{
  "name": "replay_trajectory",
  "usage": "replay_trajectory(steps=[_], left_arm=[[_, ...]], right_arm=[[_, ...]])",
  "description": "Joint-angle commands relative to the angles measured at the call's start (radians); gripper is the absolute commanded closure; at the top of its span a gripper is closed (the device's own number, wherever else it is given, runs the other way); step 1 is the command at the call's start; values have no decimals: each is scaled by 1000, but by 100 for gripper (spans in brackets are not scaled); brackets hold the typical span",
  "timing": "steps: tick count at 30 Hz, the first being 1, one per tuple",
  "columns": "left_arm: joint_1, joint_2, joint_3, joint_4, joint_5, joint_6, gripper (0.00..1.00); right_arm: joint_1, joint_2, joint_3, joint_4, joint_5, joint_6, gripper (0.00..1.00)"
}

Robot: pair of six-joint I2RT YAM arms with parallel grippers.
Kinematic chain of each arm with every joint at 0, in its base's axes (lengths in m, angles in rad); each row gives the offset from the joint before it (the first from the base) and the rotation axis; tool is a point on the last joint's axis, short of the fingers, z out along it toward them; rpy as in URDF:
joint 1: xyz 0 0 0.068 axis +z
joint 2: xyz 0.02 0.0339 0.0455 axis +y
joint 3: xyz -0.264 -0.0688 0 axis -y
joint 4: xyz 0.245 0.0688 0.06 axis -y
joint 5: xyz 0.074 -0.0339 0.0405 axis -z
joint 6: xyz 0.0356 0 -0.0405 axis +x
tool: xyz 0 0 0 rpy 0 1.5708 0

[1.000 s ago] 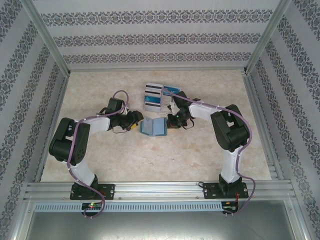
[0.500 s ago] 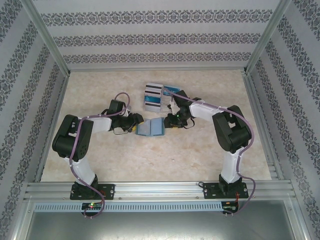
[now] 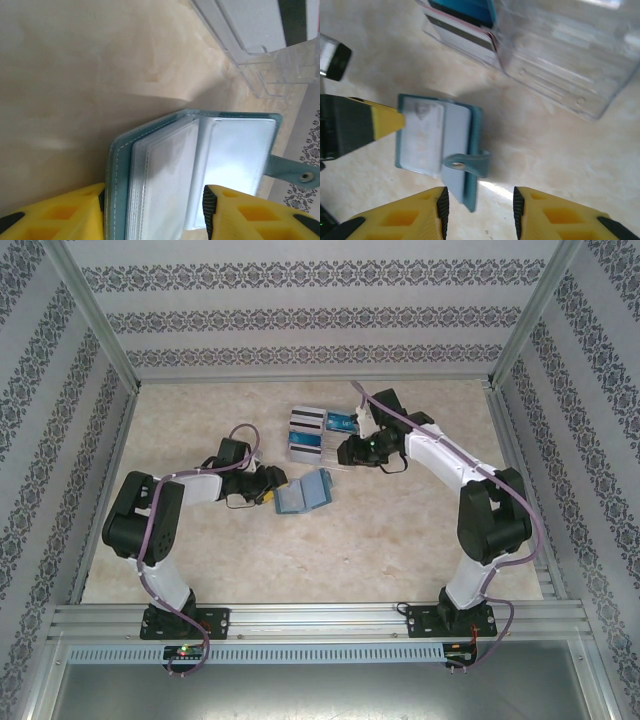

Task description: Put the credit cards into the card holder

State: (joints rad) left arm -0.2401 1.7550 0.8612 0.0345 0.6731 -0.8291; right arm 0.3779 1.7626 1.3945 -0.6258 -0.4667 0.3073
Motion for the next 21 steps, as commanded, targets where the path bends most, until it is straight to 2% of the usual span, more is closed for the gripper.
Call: replay_trajectory(steps=[1, 4, 7, 13, 21], left_arm=[[7, -46, 50, -82, -26, 52, 48], [9, -66, 61, -120, -55, 65, 48], [21, -85, 66, -152, -79, 76, 48], [66, -139, 53, -185, -101, 95, 48], [94, -132, 110, -211, -85, 118, 48]], right_arm=[[54, -15, 79, -51, -65, -17, 59], [121, 35, 146, -61, -99, -14, 59], [141, 87, 143, -8, -116, 11, 60], [92, 103, 116, 61, -90, 37, 60], [20, 113, 202, -12, 15, -70, 58]])
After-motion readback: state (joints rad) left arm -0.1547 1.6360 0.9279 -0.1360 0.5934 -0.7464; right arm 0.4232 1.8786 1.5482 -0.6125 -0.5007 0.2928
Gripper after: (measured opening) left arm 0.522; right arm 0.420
